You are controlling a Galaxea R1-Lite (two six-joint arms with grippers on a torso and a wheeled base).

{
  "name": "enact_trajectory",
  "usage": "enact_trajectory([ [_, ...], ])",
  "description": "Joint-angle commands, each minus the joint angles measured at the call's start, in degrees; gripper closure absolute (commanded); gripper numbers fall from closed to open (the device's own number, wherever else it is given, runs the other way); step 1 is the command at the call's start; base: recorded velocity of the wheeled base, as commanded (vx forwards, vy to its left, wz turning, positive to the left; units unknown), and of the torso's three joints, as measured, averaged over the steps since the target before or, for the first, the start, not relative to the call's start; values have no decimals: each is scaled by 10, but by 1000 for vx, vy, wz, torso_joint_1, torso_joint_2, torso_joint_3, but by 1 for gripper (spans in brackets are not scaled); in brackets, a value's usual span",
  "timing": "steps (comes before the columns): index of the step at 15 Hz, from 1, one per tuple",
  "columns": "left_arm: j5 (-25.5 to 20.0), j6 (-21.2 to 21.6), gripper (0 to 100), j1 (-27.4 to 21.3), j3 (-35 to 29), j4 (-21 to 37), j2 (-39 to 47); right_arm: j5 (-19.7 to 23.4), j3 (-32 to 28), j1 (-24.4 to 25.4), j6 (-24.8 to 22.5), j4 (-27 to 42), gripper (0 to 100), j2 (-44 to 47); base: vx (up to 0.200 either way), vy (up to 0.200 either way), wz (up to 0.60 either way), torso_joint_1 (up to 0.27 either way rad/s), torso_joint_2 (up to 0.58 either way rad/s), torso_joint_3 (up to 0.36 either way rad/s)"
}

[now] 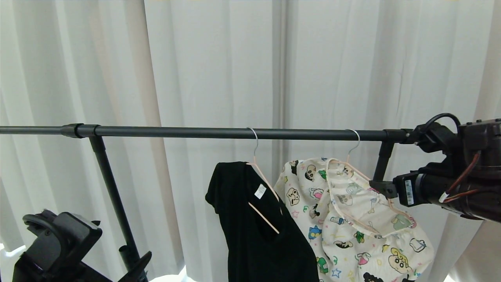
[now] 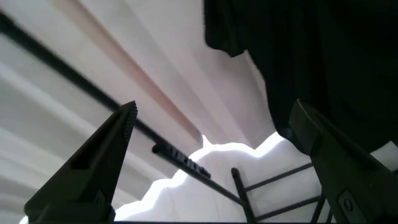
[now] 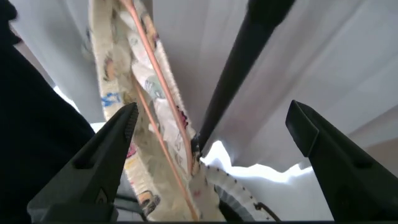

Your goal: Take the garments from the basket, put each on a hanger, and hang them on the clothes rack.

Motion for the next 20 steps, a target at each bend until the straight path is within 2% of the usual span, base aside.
enact_trajectory([
  [1, 0, 0, 0, 42, 2, 0, -18, -2, -2, -5, -4, 5, 0, -44, 0, 0, 0, 0, 0, 0],
  [3, 0, 1, 0, 75, 5, 0, -29, -45, -4, -55, -43, 43, 0, -62, 0, 0, 0, 0, 0, 0],
  [4, 0, 2, 0, 84, 8, 0, -37, -95, -3, -110, -101, 73, 0, -75, 0, 0, 0, 0, 0, 0],
  [6, 0, 3, 0, 85, 13, 0, -46, -102, 0, -163, -160, 81, 0, -91, 0, 0, 0, 0, 0, 0],
  [9, 0, 3, 0, 92, 16, 0, -46, -106, 15, -196, -213, 73, 0, -97, -200, 0, 0, 2, 2, 2],
  [11, 0, 3, 0, 96, 15, 0, -46, -106, 35, -200, -235, 57, 0, -104, -200, 0, 0, 2, 2, 0],
  [14, 0, -1, 0, 117, 27, 1, -49, -106, 62, -205, -238, 38, 0, -118, -200, 0, 0, -4, -2, 5],
  [18, -5, -1, 0, 239, 44, 1, -72, -106, 94, -247, -245, 39, 0, -150, -200, 0, 0, 2, 2, -1],
  [20, -5, -1, 0, 272, 60, 1, -96, -106, 111, -275, -257, 39, 0, -170, -200, 0, 0, 2, 0, 2],
])
